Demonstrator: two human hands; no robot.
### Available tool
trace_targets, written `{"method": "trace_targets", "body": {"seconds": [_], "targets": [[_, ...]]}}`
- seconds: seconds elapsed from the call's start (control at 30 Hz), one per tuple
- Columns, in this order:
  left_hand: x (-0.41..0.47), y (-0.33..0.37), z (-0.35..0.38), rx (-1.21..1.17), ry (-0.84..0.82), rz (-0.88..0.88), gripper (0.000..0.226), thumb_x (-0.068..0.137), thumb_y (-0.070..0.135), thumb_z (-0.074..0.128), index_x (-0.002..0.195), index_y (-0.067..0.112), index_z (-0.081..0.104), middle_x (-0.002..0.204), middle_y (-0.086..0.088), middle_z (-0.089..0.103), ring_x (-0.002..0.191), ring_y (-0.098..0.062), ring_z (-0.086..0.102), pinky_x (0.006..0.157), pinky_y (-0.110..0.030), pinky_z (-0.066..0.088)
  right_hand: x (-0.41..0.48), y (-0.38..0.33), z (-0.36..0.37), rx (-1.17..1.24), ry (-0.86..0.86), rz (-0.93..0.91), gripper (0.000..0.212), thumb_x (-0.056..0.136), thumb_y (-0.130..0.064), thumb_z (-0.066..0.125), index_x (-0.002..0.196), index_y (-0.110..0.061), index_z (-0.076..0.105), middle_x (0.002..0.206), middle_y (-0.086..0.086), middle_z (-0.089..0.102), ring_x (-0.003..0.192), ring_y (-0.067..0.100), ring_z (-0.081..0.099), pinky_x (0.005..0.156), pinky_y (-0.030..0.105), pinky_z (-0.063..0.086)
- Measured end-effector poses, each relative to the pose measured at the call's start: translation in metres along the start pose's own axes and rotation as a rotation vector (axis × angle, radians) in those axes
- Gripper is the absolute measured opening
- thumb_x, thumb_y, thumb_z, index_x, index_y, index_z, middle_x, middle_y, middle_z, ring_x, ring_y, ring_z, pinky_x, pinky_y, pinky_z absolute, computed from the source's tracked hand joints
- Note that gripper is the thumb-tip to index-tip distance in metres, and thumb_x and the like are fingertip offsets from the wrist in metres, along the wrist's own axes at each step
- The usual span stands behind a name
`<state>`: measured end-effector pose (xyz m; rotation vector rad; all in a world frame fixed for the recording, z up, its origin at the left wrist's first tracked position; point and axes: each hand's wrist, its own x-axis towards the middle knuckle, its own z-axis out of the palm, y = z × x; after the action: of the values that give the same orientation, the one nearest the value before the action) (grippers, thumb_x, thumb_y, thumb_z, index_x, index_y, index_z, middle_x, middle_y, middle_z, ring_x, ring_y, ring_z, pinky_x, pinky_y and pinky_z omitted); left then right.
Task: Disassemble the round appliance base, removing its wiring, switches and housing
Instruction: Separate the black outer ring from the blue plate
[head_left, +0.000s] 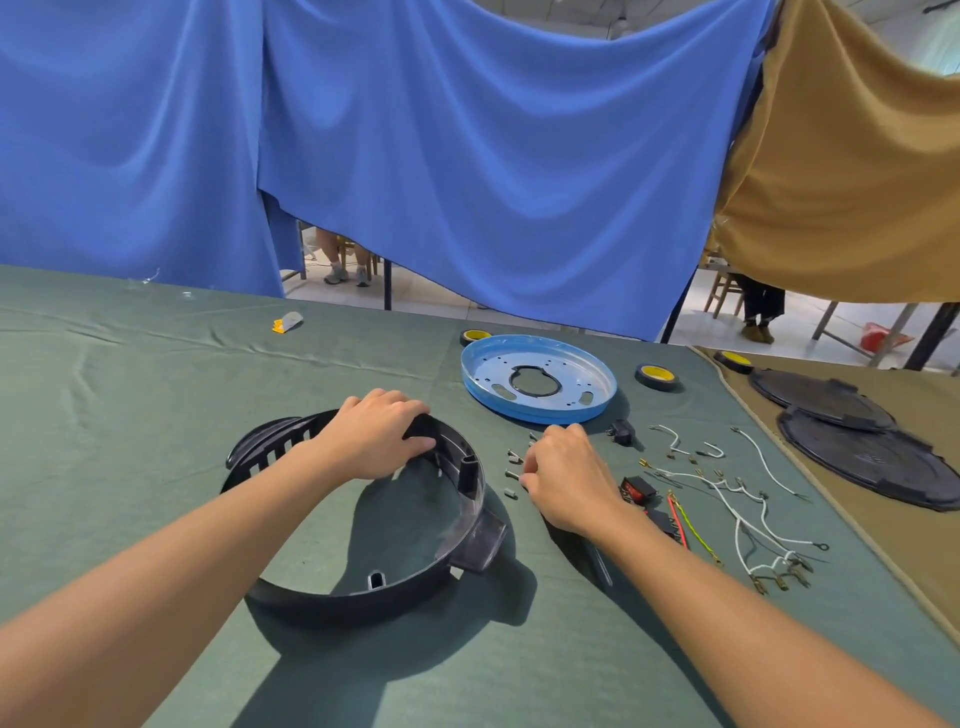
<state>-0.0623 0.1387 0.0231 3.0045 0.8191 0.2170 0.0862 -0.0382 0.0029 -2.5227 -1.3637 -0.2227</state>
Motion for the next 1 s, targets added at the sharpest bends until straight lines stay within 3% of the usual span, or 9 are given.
{"method": "trace_targets", "body": {"seconds": [0.13,0.2,0.27,0.33,0.43,0.5,0.57,0.83,1.0], "targets": [[0.002,0.0,0.0,0.008,0.005,0.001,0.05,0.099,0.05,0.043,0.142,0.025,0.043,0.141,-0.001,0.048,0.131,-0.025,0.039,0.101,-0.043,0.033,-0.007,-0.008,-0.012,0.061,0.033,0.011,0.02,0.094,-0.029,0.06,0.095,-0.014,0.074,0.099,0.0,0.063,0.098,0.016,0.051,0.081,0.032,0.051],[0.003,0.0,0.001,0.004,0.006,0.001,0.048,0.1,0.048,0.041,0.142,0.024,0.044,0.141,-0.001,0.049,0.131,-0.025,0.04,0.101,-0.043,0.033,-0.015,-0.019,-0.025,0.202,0.103,0.031,0.041,0.096,-0.043,0.051,0.083,-0.01,0.072,0.083,0.004,0.068,0.084,0.017,0.059,0.079,0.039,0.053],[0.004,-0.001,0.003,-0.005,0.01,-0.003,0.047,0.101,0.045,0.039,0.142,0.022,0.044,0.142,-0.002,0.049,0.132,-0.026,0.04,0.102,-0.043,0.033,-0.024,-0.033,-0.041,0.408,-0.068,0.126,0.061,0.088,-0.063,0.045,0.079,-0.007,0.068,0.069,0.007,0.07,0.07,0.019,0.063,0.069,0.037,0.052],[0.004,-0.002,0.003,-0.025,0.02,-0.013,0.047,0.102,0.042,0.038,0.143,0.02,0.042,0.145,-0.003,0.048,0.134,-0.026,0.039,0.104,-0.043,0.032,-0.033,-0.046,-0.048,0.539,-0.356,0.228,0.059,0.077,-0.069,0.051,0.079,-0.01,0.06,0.062,0.002,0.066,0.055,0.017,0.061,0.054,0.028,0.045],[0.002,0.0,0.001,-0.062,0.037,-0.029,0.047,0.103,0.04,0.037,0.144,0.018,0.041,0.149,-0.002,0.044,0.138,-0.025,0.036,0.106,-0.043,0.031,-0.042,-0.055,-0.041,0.755,-0.563,0.332,0.027,0.084,-0.034,0.062,0.078,-0.012,0.048,0.056,0.002,0.047,0.046,0.022,0.046,0.044,0.025,0.023],[-0.001,-0.001,-0.001,-0.061,0.05,-0.027,0.046,0.103,0.04,0.037,0.143,0.018,0.043,0.148,0.0,0.044,0.137,-0.025,0.036,0.104,-0.043,0.031,-0.044,-0.059,-0.034,0.893,-0.52,0.391,0.021,0.086,-0.015,0.057,0.072,-0.011,0.042,0.044,0.0,0.039,0.035,0.018,0.036,0.04,0.022,0.017],[-0.004,-0.003,-0.004,-0.052,0.072,-0.023,0.044,0.103,0.04,0.037,0.141,0.018,0.045,0.147,0.001,0.045,0.135,-0.025,0.038,0.103,-0.042,0.033,-0.043,-0.063,-0.026,0.909,-0.433,0.413,0.022,0.087,-0.012,0.054,0.069,-0.012,0.042,0.042,0.0,0.038,0.031,0.015,0.031,0.039,0.021,0.02],[-0.018,-0.002,-0.026,-0.044,0.156,-0.011,0.037,0.104,0.035,0.033,0.121,0.018,0.061,0.125,0.001,0.061,0.116,-0.024,0.052,0.09,-0.039,0.039,-0.017,-0.085,-0.007,0.841,-0.257,0.505,0.01,0.095,-0.02,0.051,0.092,-0.01,0.051,0.071,0.006,0.05,0.05,0.016,0.042,0.041,0.025,0.031],[-0.028,0.005,-0.027,-0.074,0.175,-0.024,0.039,0.105,0.036,0.032,0.119,0.016,0.062,0.118,-0.002,0.065,0.109,-0.025,0.057,0.091,-0.04,0.042,0.012,-0.088,-0.007,0.906,-0.219,0.539,0.018,0.093,-0.014,0.049,0.11,-0.008,0.05,0.087,0.011,0.056,0.05,0.015,0.043,0.034,0.018,0.029]]}}
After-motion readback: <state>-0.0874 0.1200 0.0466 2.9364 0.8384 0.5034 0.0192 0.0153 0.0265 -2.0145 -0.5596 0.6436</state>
